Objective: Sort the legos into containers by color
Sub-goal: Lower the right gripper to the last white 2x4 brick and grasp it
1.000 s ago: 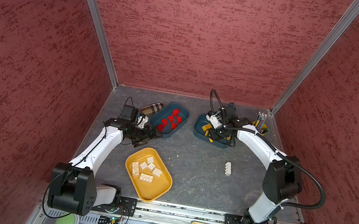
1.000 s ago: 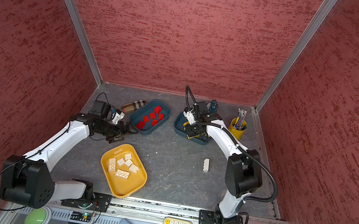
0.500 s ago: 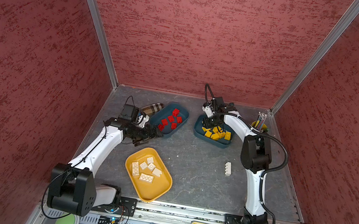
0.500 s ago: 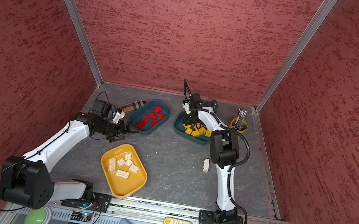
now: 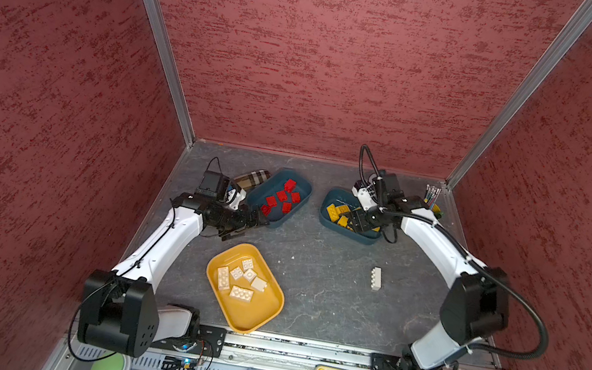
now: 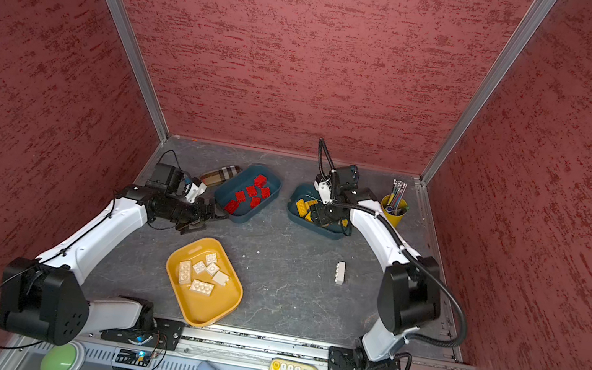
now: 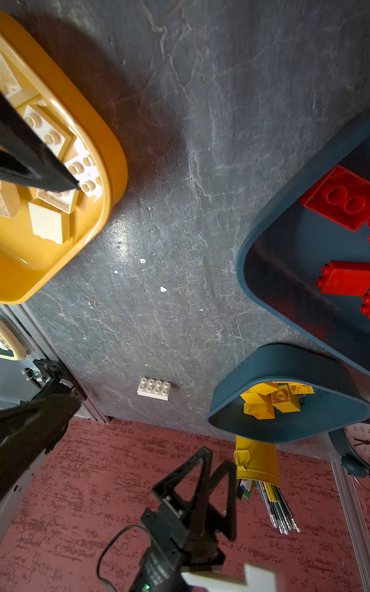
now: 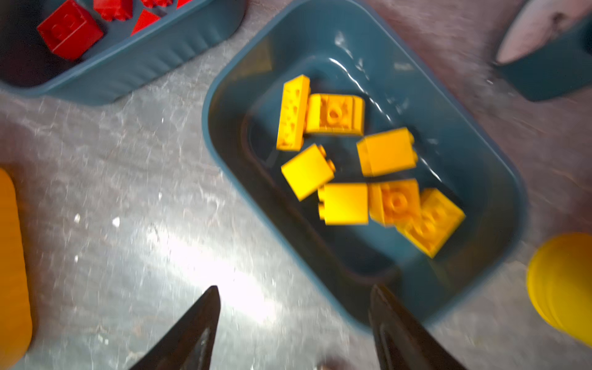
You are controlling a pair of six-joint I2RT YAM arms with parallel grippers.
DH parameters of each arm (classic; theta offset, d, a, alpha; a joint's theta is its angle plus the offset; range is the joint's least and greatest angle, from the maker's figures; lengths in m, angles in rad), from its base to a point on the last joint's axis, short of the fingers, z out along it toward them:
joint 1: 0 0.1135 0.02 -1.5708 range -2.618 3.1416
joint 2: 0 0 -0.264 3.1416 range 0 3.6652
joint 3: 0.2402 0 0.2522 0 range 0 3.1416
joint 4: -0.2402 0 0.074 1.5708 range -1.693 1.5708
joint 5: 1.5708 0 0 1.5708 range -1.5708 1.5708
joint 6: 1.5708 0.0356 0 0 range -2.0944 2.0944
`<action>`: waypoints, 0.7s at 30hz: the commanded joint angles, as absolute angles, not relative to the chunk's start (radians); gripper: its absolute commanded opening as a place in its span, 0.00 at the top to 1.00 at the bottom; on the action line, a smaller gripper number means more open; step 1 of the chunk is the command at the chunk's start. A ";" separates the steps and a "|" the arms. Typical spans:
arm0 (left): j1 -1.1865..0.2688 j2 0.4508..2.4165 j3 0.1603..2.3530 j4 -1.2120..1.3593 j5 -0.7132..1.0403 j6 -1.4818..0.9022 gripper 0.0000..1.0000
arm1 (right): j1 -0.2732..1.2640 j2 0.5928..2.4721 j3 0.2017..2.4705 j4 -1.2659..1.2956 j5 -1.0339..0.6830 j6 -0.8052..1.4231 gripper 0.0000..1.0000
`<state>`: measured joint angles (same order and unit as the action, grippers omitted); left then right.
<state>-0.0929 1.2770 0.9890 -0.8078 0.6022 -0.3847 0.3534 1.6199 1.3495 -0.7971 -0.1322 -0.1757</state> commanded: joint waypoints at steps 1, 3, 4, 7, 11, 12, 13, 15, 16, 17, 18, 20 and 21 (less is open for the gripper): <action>-0.104 1.270 1.012 -0.806 0.616 -0.371 0.01 | 0.354 1.543 1.234 -0.836 -0.075 -0.203 0.23; -0.109 1.270 1.018 -0.806 0.618 -0.370 0.01 | 0.354 1.501 1.169 -0.849 -0.045 -0.205 0.23; -0.112 1.270 1.019 -0.803 0.617 -0.371 0.01 | 0.354 1.482 1.139 -0.855 -0.031 -0.209 0.23; -0.117 1.270 1.017 -0.795 0.621 -0.377 0.01 | 0.354 1.459 1.086 -0.867 -0.005 -0.163 0.22; -0.119 1.266 0.997 -0.777 0.625 -0.383 0.01 | 0.353 1.458 1.036 -0.866 0.009 -0.057 0.20; -0.119 1.266 0.993 -0.776 0.627 -0.383 0.01 | 0.350 1.459 1.025 -0.859 0.021 -0.006 0.20; -0.120 1.266 0.991 -0.775 0.627 -0.383 0.01 | 0.346 1.459 1.012 -0.850 0.034 0.040 0.20; -0.120 1.267 0.986 -0.769 0.627 -0.382 0.01 | 0.338 1.465 0.991 -0.813 0.032 0.123 0.20; -0.119 1.269 0.985 -0.768 0.629 -0.381 0.00 | 0.346 1.471 0.988 -0.796 0.037 0.141 0.21; -0.118 1.271 0.985 -0.768 0.632 -0.380 0.01 | 0.351 1.477 0.996 -0.796 0.075 0.178 0.21; -0.119 1.273 0.985 -0.768 0.633 -0.377 0.01 | 0.342 1.481 1.005 -0.803 0.089 0.242 0.21; -0.119 1.276 0.986 -0.770 0.634 -0.372 0.01 | 0.330 1.481 0.990 -0.783 0.050 0.311 0.22; -0.118 1.276 0.985 -0.770 0.633 -0.370 0.01 | 0.328 1.477 0.971 -0.772 0.048 0.357 0.22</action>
<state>-0.1135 1.2770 0.9894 -0.7898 0.6193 -0.3874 0.3401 1.4815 0.9916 -0.8219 0.0257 0.1852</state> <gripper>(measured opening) 0.994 0.783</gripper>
